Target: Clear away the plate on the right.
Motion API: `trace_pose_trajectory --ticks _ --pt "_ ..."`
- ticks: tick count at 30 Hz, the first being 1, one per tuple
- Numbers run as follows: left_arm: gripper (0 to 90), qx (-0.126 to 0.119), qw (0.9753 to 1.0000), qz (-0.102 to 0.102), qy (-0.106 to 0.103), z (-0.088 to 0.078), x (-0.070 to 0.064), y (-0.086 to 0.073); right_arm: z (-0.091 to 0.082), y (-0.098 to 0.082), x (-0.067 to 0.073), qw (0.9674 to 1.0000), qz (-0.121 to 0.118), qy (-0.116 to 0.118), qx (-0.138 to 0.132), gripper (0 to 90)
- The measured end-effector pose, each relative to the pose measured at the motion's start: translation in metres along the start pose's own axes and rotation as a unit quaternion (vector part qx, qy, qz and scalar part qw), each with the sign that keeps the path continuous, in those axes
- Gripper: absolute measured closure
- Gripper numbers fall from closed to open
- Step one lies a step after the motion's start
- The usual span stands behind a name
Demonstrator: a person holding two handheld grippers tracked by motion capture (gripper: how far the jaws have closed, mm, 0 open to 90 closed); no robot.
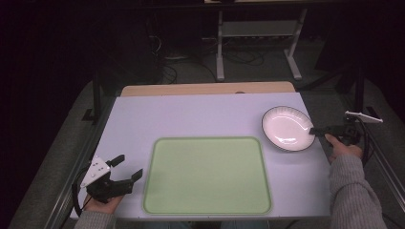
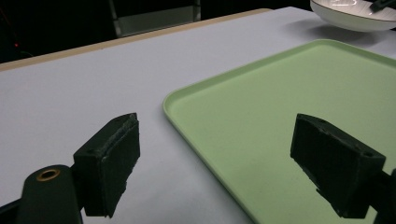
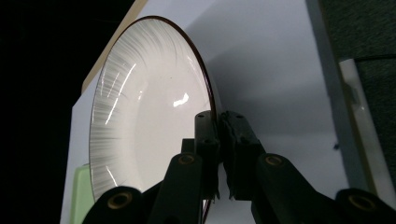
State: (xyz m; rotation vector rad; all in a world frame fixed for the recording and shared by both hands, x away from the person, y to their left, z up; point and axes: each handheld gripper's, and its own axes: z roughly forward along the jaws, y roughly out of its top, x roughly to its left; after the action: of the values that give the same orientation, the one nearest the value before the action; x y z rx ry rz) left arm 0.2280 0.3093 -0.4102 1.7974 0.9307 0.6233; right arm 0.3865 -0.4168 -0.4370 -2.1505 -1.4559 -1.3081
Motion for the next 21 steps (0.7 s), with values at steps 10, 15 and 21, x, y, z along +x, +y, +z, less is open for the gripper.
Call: trace_pose_trajectory --ticks 10,15,21 --pt "15.5 0.0 1.0 -0.002 0.0 0.001 -0.001 0.0 -0.024 -0.032 0.008 0.9996 0.0 0.03 0.004 83.5" --pt "15.5 -0.003 1.0 -0.003 0.001 0.001 -0.002 0.0 -0.036 -0.047 0.018 0.9994 -0.01 0.031 0.006 83.4" --pt "15.6 -0.004 1.0 -0.006 -0.001 0.001 -0.001 0.001 -0.046 -0.067 0.026 0.9991 -0.011 0.041 0.01 83.4"
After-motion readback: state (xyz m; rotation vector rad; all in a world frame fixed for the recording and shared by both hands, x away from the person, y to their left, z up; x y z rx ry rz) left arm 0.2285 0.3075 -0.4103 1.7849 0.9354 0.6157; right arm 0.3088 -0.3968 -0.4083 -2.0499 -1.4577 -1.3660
